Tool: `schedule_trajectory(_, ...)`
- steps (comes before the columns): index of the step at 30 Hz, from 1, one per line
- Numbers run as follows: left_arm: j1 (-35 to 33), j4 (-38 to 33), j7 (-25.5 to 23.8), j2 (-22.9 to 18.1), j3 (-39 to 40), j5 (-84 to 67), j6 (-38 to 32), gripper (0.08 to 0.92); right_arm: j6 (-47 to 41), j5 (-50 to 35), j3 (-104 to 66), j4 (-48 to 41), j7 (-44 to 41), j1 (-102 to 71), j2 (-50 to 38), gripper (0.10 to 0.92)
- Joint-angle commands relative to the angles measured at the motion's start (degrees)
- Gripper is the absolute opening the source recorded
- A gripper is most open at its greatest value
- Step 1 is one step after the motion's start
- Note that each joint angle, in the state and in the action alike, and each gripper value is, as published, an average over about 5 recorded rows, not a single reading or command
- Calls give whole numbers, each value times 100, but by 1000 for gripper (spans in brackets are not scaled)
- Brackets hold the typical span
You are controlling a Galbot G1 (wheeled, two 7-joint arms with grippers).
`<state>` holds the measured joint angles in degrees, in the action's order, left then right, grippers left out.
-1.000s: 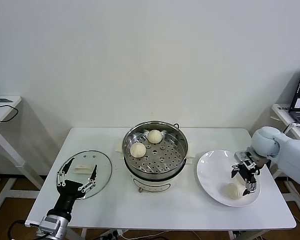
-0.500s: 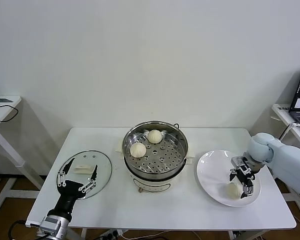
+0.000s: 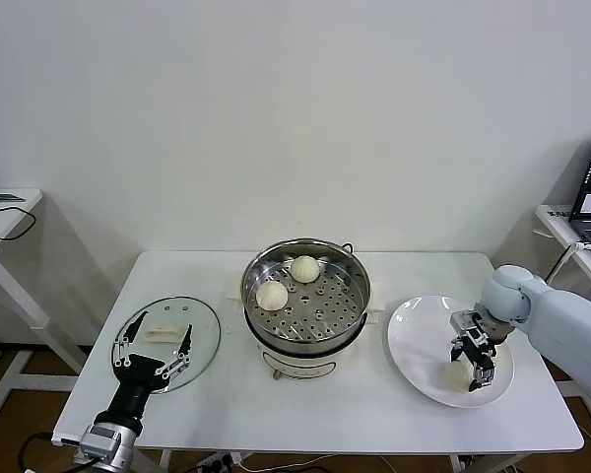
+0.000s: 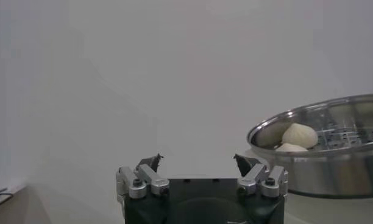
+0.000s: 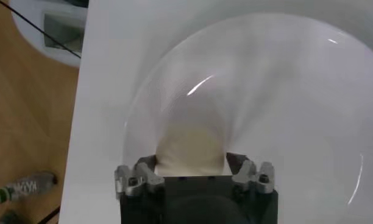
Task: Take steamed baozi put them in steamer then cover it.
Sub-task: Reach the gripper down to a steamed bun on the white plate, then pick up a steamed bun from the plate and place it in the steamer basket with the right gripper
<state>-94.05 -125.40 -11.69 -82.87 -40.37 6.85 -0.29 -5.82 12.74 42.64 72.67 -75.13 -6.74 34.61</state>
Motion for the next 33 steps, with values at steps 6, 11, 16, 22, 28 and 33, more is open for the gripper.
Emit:
schedule_trajectory(6, 34, 30, 1, -4, 21, -3, 16, 823, 13, -184, 88, 14, -60, 242, -57, 679)
schedule_trajectory(11, 16, 3, 7, -1, 27, 6, 34, 823, -12, -752, 534, 145, -206, 1215, -224, 679)
schedule_trajectory(16, -12, 7, 10, 2, 55, 57, 40, 823, 75, -1216, 1238, 395, -333, 2661, -298, 679)
schedule_trajectory(22, -23, 29, 12, 9, 53, 64, 39, 823, 934, -1528, 1880, 594, -488, 4093, 5, 679)
schedule_trajectory(28, -34, -6, 8, 19, 73, 72, 82, 823, 2134, -1566, 2431, 840, -413, 5135, 655, 679)
schedule_trajectory(33, -33, 24, -1, 31, 56, 71, 75, 823, 2935, -1400, 2800, 1090, 44, 5414, 1331, 679)
